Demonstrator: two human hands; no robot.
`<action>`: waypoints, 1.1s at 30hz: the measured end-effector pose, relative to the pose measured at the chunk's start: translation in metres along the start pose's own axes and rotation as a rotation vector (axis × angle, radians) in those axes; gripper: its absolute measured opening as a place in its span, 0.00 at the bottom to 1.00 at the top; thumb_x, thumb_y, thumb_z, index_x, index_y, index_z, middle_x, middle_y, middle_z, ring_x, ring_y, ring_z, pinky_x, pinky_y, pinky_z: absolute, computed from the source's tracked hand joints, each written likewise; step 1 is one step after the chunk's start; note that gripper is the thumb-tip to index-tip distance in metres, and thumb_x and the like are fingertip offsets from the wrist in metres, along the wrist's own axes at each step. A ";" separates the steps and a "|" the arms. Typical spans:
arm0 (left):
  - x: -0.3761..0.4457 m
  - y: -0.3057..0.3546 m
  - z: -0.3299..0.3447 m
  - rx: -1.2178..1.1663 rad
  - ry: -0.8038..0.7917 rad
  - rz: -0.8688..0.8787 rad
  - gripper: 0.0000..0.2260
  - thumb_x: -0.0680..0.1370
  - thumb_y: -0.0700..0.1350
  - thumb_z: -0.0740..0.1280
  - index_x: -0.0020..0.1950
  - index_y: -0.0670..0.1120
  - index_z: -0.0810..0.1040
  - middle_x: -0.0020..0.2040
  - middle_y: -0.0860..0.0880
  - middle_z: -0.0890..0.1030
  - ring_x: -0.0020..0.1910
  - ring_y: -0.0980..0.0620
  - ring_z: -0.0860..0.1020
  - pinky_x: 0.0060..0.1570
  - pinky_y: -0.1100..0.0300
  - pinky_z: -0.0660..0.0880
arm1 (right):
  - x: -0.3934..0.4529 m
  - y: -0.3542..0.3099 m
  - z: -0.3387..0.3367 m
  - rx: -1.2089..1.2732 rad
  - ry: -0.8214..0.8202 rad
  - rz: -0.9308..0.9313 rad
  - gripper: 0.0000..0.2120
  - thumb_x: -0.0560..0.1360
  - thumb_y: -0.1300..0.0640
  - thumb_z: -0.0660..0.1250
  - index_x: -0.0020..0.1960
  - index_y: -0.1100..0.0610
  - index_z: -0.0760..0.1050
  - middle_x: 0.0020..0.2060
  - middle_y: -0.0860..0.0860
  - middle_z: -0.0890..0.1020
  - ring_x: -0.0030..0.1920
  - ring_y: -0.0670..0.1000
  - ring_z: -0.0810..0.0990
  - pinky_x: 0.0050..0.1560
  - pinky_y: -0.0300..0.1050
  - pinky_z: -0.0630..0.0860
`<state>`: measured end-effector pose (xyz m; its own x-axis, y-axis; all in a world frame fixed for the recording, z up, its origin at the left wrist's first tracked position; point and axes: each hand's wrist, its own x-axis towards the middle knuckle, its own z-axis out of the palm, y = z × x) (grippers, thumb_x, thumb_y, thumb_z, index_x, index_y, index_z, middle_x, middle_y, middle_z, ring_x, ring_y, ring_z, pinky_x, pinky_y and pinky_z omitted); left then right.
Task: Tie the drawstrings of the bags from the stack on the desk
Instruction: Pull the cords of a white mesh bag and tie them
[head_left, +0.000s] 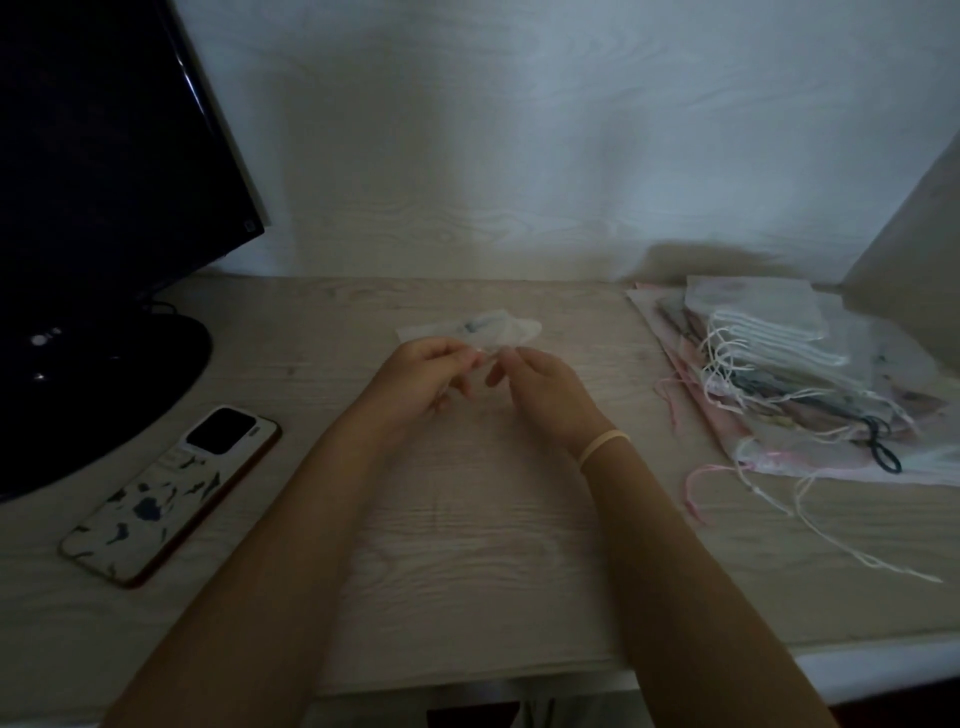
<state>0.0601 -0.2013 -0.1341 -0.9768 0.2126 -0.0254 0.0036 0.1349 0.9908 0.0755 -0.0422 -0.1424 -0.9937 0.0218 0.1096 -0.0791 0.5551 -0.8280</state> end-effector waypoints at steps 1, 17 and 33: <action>0.001 -0.001 0.000 -0.027 0.011 -0.016 0.07 0.79 0.43 0.65 0.44 0.44 0.81 0.34 0.49 0.80 0.29 0.57 0.75 0.26 0.63 0.64 | 0.000 -0.001 0.000 0.088 0.044 0.040 0.18 0.80 0.48 0.58 0.36 0.53 0.77 0.26 0.44 0.72 0.32 0.45 0.71 0.40 0.42 0.67; 0.002 -0.013 0.007 -0.085 0.128 0.091 0.07 0.77 0.45 0.69 0.46 0.43 0.84 0.35 0.50 0.80 0.24 0.55 0.68 0.23 0.66 0.64 | -0.003 0.001 0.010 -0.006 0.056 -0.128 0.13 0.74 0.51 0.69 0.35 0.57 0.80 0.27 0.47 0.76 0.29 0.43 0.71 0.33 0.37 0.65; 0.000 -0.007 0.010 0.108 -0.053 0.028 0.14 0.81 0.47 0.63 0.44 0.43 0.85 0.27 0.54 0.75 0.24 0.59 0.70 0.26 0.68 0.66 | 0.000 0.002 -0.006 0.232 0.247 -0.246 0.19 0.78 0.62 0.63 0.65 0.46 0.72 0.61 0.46 0.73 0.60 0.44 0.75 0.59 0.38 0.74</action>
<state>0.0617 -0.1930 -0.1422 -0.9634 0.2679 -0.0075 0.0568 0.2315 0.9712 0.0754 -0.0366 -0.1408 -0.8966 0.1260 0.4245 -0.3554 0.3673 -0.8595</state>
